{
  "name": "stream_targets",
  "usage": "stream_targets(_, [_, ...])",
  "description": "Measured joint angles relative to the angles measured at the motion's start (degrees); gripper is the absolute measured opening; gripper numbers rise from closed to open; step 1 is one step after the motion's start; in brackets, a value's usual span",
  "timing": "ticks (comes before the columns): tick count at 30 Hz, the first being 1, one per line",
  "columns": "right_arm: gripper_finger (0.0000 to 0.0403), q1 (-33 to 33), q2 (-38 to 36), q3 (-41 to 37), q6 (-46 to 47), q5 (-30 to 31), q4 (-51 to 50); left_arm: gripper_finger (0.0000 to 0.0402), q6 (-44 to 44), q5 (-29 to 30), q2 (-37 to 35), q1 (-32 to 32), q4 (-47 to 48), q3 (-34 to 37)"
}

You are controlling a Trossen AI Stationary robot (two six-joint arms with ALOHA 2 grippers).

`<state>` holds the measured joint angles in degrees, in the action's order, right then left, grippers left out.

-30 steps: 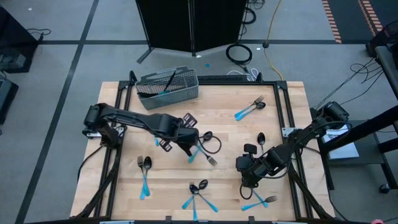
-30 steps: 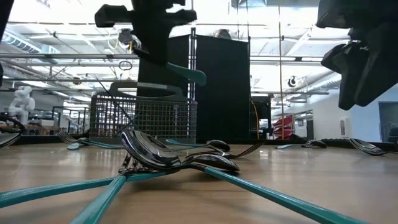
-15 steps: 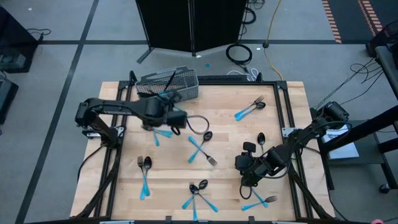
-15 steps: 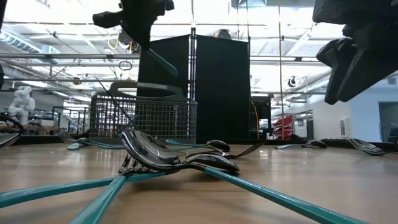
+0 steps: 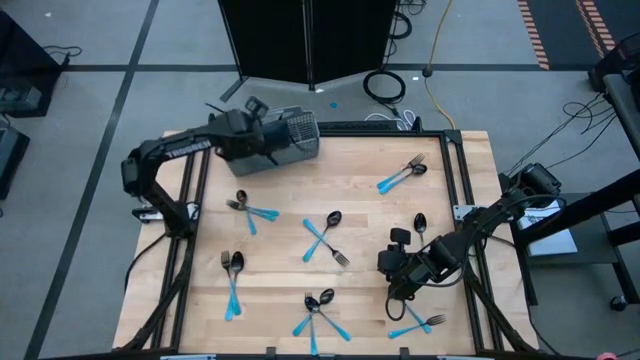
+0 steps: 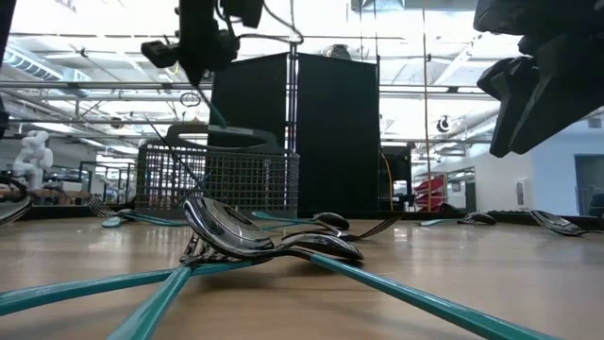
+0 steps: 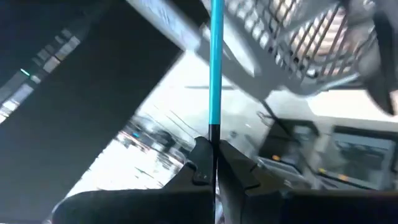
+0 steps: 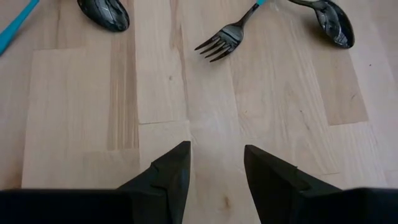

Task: Sort silverware
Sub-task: Put the blue knife into the silverware basket

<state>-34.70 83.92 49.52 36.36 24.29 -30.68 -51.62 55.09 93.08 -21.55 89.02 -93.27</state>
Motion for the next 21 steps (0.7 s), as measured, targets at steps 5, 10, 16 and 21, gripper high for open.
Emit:
stream_targets(5, [0.0144,0.00,0.00,0.00,0.00,0.00,0.10,0.0000,-0.15,-1.76,0.00,-3.70,-0.40,0.00])
stream_targets(10, [0.0144,0.00,0.00,0.00,-0.82,0.92,0.57,0.0000,-3.92,-3.23,0.63,-3.90,-3.32,1.83])
stream_targets(16, [0.0144,0.00,0.00,0.00,-1.22,2.86,0.73,0.0000,-4.83,-3.27,2.87,-4.32,-4.53,4.78])
stream_targets(21, [0.0144,0.00,0.00,0.00,-1.29,2.86,0.70,0.0000,-4.81,-3.16,5.10,-5.07,-4.69,6.35])
